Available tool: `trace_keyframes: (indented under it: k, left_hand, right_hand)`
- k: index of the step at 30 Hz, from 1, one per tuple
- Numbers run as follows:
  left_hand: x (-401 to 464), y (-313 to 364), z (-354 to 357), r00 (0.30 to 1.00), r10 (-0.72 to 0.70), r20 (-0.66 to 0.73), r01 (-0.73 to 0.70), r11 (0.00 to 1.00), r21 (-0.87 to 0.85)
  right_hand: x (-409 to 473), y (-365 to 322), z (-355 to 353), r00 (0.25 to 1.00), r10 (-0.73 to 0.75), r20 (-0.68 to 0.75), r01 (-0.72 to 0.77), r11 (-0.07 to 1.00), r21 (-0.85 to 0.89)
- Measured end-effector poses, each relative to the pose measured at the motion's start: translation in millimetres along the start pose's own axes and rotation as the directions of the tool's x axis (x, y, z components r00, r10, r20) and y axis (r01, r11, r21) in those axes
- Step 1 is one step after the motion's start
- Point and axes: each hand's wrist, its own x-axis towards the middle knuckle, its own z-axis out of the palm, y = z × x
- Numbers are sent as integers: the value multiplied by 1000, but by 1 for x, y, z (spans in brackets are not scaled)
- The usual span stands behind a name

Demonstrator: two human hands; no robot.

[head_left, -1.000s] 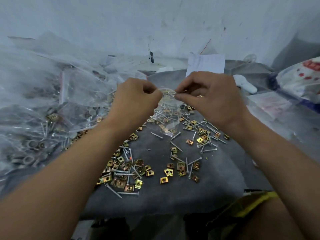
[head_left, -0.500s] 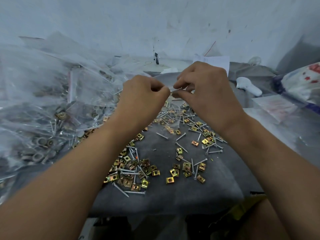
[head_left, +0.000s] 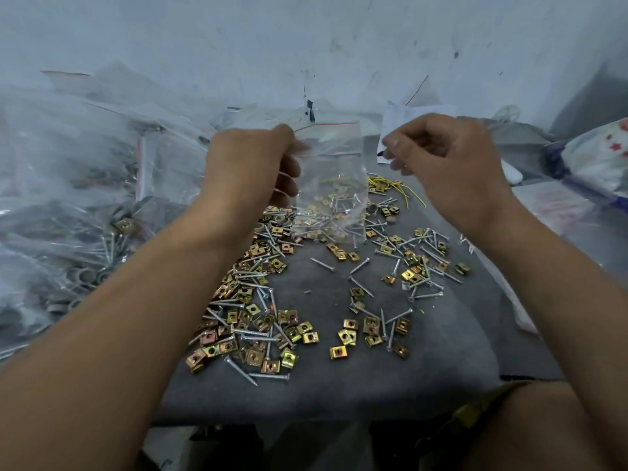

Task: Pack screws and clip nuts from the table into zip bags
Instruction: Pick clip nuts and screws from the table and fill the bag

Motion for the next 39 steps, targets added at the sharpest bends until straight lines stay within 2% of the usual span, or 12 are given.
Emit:
trace_keyframes:
  k: [3,8,10,13,16,18,20,22,26,29,34,39]
  left_hand:
    - [1,0,-1,999,25,-48,-20,994,110]
    - [-3,-2,5,994,104,19,-106,976,189]
    - [-3,-5,6,996,87,12,-88,976,197]
    - [0,-6,3,997,73,-5,-71,979,190]
    - [1,-5,0,994,106,-32,-97,971,218]
    - [0,-3,-2,987,151,-56,-135,966,221]
    - [-1,-1,-3,978,197,-71,-179,962,204]
    - [-2,0,-4,971,224,-81,-205,959,195]
    - [-1,-4,-6,972,220,-79,-198,955,221]
    - [0,-7,-4,973,215,-81,-192,955,226]
    - [1,-8,-6,973,216,-79,-193,953,235]
    - [3,-9,-7,974,209,-83,-184,953,242]
  right_hand:
    - [-8,0,-3,991,-22,129,15,998,59]
    - [-15,-15,11,944,-149,293,149,989,23]
    - [-15,-16,13,939,-165,301,171,985,4]
    - [-10,-10,9,961,-155,228,160,987,-6]
    - [-3,9,-3,974,-19,228,22,1000,-10]
    - [-4,21,-11,913,82,400,-44,994,-102]
    - [-11,27,-16,783,141,606,-11,977,-213]
    - [-19,28,-12,708,183,682,26,958,-285]
    - [-29,26,9,727,187,660,177,878,-444]
    - [-32,25,16,757,152,635,241,839,-488]
    - [-34,24,18,757,172,630,204,854,-479]
    - [-41,23,18,795,115,595,91,948,-305]
